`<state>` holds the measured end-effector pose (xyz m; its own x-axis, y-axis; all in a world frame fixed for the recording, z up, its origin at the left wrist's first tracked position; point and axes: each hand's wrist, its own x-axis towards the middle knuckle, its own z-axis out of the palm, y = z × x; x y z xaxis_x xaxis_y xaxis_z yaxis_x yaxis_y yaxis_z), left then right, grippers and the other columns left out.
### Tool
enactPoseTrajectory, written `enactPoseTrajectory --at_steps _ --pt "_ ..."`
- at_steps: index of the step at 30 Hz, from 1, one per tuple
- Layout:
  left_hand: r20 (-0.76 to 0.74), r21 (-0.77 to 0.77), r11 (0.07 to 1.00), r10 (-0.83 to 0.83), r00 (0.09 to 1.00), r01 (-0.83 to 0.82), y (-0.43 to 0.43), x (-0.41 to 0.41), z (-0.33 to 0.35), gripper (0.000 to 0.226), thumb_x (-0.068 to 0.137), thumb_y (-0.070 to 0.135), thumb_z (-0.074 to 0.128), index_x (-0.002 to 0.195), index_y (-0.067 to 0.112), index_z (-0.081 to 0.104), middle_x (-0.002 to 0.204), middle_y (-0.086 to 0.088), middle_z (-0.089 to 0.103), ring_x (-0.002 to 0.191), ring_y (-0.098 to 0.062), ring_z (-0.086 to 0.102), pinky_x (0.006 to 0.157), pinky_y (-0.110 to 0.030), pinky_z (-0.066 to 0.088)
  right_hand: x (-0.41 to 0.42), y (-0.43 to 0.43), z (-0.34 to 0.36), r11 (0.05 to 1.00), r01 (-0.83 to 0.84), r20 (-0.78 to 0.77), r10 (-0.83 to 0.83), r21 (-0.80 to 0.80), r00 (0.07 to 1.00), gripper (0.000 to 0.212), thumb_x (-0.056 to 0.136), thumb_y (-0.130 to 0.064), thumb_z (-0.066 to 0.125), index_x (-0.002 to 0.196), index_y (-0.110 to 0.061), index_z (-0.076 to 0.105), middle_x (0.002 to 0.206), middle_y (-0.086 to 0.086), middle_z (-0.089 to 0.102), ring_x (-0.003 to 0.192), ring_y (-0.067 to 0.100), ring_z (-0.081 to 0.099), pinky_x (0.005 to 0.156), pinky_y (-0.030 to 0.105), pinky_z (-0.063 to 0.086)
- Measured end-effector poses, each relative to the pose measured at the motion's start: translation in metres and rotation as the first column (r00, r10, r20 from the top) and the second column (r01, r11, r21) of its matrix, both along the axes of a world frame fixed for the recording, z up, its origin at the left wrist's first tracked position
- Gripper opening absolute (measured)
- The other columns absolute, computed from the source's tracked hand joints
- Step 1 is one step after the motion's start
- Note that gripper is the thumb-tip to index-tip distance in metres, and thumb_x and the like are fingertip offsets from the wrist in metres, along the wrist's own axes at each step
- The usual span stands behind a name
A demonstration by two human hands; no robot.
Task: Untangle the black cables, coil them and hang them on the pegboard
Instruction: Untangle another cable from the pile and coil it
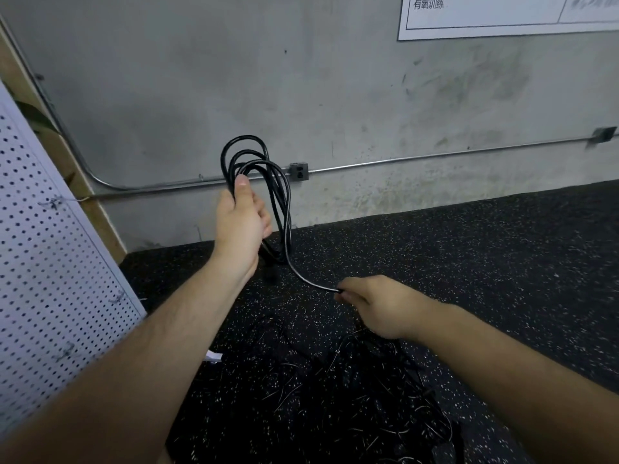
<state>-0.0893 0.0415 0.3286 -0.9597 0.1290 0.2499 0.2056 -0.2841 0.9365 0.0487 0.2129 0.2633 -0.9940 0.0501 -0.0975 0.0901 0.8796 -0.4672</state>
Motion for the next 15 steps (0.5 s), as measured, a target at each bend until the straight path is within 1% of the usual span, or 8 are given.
enactPoseTrajectory --at_steps 2,5,7,9,11,12,13,15 --pt "-0.01 -0.049 0.998 -0.027 1.0 0.026 0.001 0.002 -0.001 0.033 0.111 0.036 0.035 0.084 0.016 0.038 0.057 0.008 0.038 0.046 -0.009 0.033 0.043 -0.023 0.027 0.002 -0.008 0.014 0.994 -0.053 -0.044 0.057 0.091 0.997 0.022 0.109 -0.028 0.042 0.116 -0.019 0.06 0.085 0.002 0.065 0.07 0.019 0.062 0.064 0.04 0.056" --pt "-0.065 -0.211 0.976 -0.063 0.996 0.047 0.003 0.008 -0.005 0.031 0.11 0.038 0.037 0.09 0.016 0.045 0.059 0.008 0.053 0.051 -0.011 0.052 0.045 -0.022 0.038 0.005 -0.015 0.032 0.98 -0.077 -0.094 0.096 0.184 0.991 0.016 0.108 -0.031 0.045 0.11 -0.018 0.054 0.078 -0.002 0.059 0.065 0.014 0.055 0.056 0.035 0.044" --pt "-0.111 -0.315 0.945 -0.124 0.986 0.083 0.003 0.014 -0.008 0.028 0.11 0.037 0.037 0.094 0.017 0.047 0.068 0.003 0.06 0.058 -0.015 0.063 0.048 -0.023 0.042 0.008 -0.018 0.04 0.977 -0.083 -0.157 0.114 0.195 0.981 0.015 0.107 -0.032 0.048 0.107 -0.019 0.056 0.08 -0.002 0.062 0.067 0.014 0.056 0.06 0.036 0.046" --pt "-0.131 -0.388 0.912 -0.193 0.972 0.128 0.004 0.02 -0.011 0.026 0.11 0.037 0.036 0.098 0.017 0.048 0.074 -0.001 0.063 0.064 -0.018 0.068 0.052 -0.024 0.046 0.011 -0.021 0.046 0.984 -0.085 -0.227 0.12 0.156 0.966 0.014 0.105 -0.032 0.052 0.103 -0.021 0.061 0.083 -0.005 0.066 0.071 0.013 0.058 0.066 0.036 0.05" --pt "-0.135 -0.417 0.897 -0.222 0.966 0.148 0.005 0.024 -0.014 0.026 0.11 0.037 0.036 0.102 0.016 0.049 0.075 -0.002 0.064 0.067 -0.02 0.071 0.055 -0.026 0.05 0.013 -0.022 0.048 0.993 -0.066 -0.274 0.091 0.099 0.957 0.013 0.103 -0.032 0.056 0.101 -0.023 0.065 0.085 -0.008 0.069 0.073 0.011 0.062 0.068 0.035 0.052" --pt "-0.138 -0.409 0.9 -0.221 0.966 0.147 0.005 0.025 -0.014 0.026 0.109 0.038 0.037 0.102 0.016 0.049 0.074 -0.002 0.064 0.067 -0.021 0.071 0.055 -0.027 0.05 0.013 -0.022 0.048 0.997 -0.038 -0.282 0.057 0.073 0.958 0.013 0.102 -0.032 0.057 0.1 -0.023 0.066 0.084 -0.008 0.069 0.072 0.011 0.062 0.066 0.034 0.053" --pt "-0.142 -0.389 0.911 -0.21 0.967 0.141 0.005 0.025 -0.015 0.026 0.109 0.038 0.037 0.101 0.016 0.049 0.073 -0.001 0.063 0.067 -0.021 0.071 0.055 -0.027 0.051 0.013 -0.023 0.049 0.998 0.006 -0.286 0.011 0.059 0.958 0.013 0.102 -0.032 0.057 0.1 -0.022 0.066 0.082 -0.007 0.069 0.067 0.01 0.061 0.06 0.031 0.051" --pt "-0.144 -0.329 0.938 -0.165 0.976 0.11 0.006 0.023 -0.014 0.025 0.11 0.038 0.036 0.1 0.017 0.048 0.073 -0.001 0.063 0.067 -0.021 0.07 0.054 -0.027 0.051 0.012 -0.021 0.051 0.987 0.146 -0.303 -0.119 0.071 0.946 0.015 0.101 -0.028 0.056 0.097 -0.016 0.063 0.077 -0.003 0.065 0.056 0.011 0.055 0.046 0.025 0.04"
